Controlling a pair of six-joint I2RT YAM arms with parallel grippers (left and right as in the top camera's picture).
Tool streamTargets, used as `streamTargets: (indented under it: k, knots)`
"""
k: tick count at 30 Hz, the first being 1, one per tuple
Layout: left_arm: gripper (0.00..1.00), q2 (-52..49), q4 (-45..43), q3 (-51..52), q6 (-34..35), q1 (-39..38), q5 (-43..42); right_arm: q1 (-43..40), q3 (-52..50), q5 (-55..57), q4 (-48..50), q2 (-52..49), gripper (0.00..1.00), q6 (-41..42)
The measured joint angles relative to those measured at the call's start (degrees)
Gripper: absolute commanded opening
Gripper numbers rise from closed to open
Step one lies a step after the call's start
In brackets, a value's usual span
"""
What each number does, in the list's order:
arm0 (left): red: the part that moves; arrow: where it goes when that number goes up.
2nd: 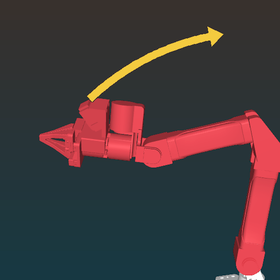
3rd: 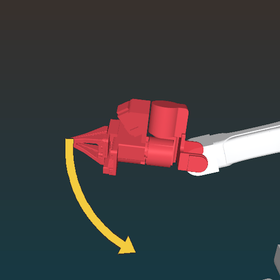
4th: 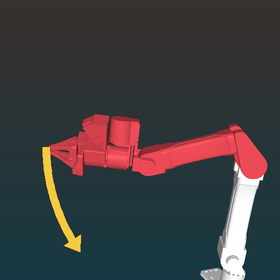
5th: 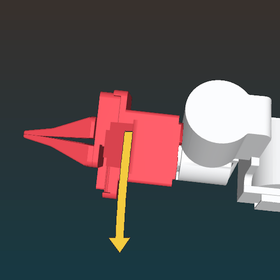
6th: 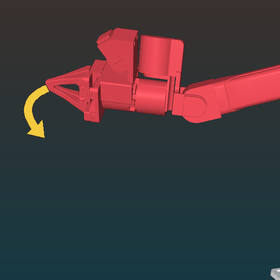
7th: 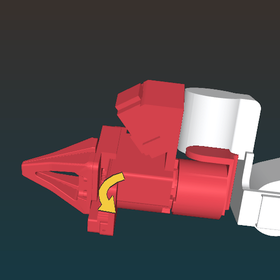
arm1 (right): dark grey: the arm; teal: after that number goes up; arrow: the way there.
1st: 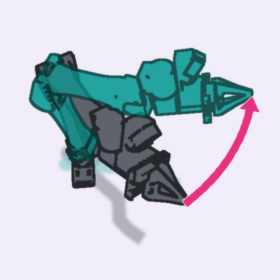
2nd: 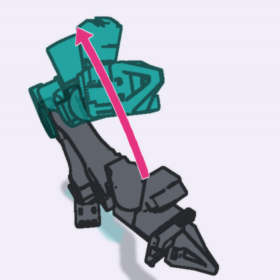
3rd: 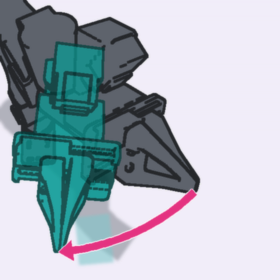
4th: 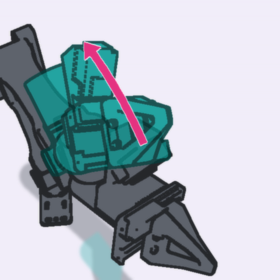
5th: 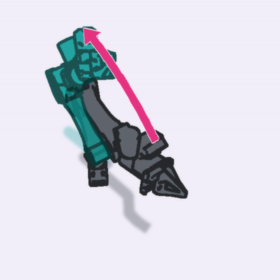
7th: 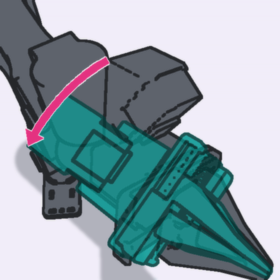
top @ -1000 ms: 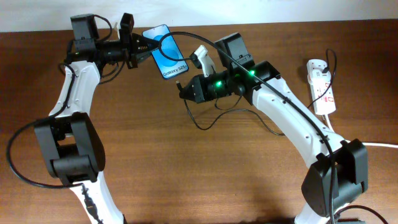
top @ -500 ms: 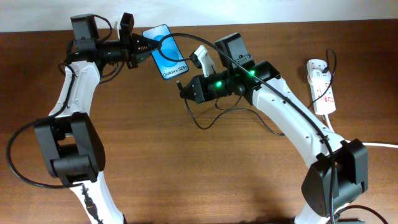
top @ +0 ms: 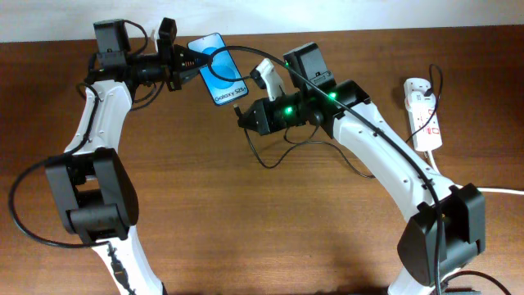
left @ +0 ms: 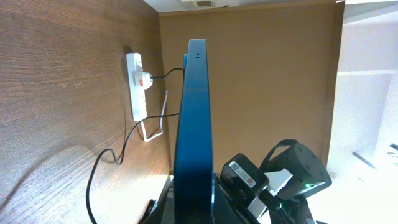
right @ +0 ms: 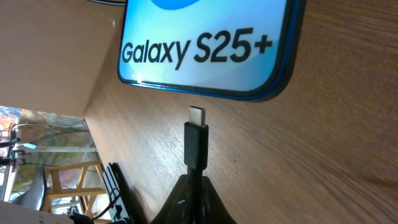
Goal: Plug charger to phone and switch on socket
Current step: 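Push the USB-C plug into the phone's charging port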
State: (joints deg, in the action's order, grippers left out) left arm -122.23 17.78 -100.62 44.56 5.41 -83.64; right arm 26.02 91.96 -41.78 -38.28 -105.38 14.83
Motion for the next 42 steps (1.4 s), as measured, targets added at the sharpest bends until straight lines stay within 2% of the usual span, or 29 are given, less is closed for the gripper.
streamTargets:
  k: [42]
  knots:
    - [0.00, 0.00, -0.02, 0.00, 0.00, -0.52, -0.37, 0.00, 0.00, 0.83, 0.63, 1.20, 0.04, -1.55]
